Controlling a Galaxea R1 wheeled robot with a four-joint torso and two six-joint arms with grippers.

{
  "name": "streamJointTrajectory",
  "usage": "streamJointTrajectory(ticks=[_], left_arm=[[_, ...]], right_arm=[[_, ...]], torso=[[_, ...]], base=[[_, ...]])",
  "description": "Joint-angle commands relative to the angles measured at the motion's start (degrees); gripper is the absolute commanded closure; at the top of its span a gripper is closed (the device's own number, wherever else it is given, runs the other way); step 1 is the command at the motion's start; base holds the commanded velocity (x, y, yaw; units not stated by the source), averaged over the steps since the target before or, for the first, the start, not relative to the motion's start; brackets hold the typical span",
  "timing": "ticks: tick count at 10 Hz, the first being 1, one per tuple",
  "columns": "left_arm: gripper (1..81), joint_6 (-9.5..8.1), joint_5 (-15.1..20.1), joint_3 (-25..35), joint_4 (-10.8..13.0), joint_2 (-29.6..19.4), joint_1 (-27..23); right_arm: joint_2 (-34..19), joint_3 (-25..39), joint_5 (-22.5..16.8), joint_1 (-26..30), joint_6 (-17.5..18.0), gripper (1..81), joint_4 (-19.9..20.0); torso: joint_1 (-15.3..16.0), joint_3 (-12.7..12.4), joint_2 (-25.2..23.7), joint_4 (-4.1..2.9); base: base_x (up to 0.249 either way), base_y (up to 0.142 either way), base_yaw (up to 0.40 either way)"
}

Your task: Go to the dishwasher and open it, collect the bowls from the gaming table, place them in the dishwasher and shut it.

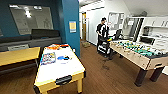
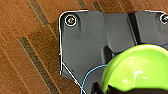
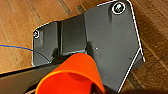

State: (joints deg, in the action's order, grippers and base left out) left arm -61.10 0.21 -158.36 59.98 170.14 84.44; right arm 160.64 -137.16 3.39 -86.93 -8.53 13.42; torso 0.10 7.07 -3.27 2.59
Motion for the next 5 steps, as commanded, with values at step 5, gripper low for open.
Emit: streamJointTrajectory(ticks=[5], left_arm=[[81.1, 0.37, 2.69, -0.46, 0.23, -0.15, -2.66]], right_arm=[[0.5, -2.14, -3.48, 2.24, 0.01, 81.1, -0.77]], torso=[[0.0, 0.0, 0.0, 0.0]], base=[[0.0, 0.0, -0.386]])
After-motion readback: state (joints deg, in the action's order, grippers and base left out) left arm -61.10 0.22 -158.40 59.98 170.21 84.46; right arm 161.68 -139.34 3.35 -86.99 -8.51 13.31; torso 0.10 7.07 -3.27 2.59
